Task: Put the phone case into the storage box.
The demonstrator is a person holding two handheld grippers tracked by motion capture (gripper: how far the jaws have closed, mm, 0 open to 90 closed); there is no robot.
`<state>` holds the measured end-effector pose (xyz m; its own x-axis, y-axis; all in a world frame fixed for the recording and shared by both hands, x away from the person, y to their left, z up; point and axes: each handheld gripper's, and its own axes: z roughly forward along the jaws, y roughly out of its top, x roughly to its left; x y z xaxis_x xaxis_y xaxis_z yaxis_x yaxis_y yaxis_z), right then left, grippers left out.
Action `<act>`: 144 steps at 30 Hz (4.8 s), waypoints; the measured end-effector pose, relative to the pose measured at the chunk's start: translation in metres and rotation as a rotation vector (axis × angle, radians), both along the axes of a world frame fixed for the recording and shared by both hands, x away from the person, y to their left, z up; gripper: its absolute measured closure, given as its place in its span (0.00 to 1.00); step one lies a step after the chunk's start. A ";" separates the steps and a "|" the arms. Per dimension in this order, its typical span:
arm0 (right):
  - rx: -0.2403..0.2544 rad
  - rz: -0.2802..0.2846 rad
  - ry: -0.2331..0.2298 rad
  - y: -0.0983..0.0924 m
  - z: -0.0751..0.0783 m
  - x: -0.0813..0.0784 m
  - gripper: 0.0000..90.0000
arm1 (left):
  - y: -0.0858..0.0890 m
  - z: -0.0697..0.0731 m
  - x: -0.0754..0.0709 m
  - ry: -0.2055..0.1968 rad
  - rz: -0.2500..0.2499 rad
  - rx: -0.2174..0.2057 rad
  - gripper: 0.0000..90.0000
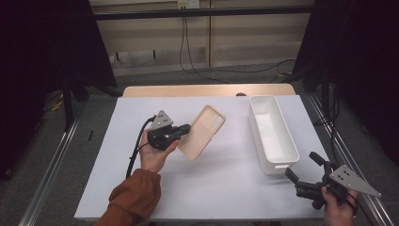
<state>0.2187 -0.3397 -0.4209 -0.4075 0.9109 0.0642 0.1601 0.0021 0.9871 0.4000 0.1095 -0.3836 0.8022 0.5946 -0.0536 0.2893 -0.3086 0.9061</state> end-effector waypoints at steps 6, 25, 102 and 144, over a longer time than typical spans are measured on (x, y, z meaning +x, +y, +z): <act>0.010 0.007 0.001 0.003 0.005 0.001 0.00 | 0.002 0.003 -0.014 -0.002 -0.012 -0.033 0.98; 0.009 0.133 -0.013 0.049 0.023 0.028 0.00 | 0.020 -0.009 -0.044 -0.003 0.026 -0.074 0.98; 0.014 0.290 0.089 0.138 0.041 0.114 0.69 | -0.026 -0.013 -0.044 -0.065 0.013 -0.117 0.97; -0.013 0.334 0.022 0.138 0.040 0.113 0.90 | -0.031 -0.033 -0.038 -0.019 -0.004 -0.095 0.64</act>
<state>0.3313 -0.2015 -0.3813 -0.6826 0.7279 0.0652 0.1694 0.0709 0.9830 0.3618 0.0786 -0.4166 0.8060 0.5843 -0.0945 0.2711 -0.2225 0.9365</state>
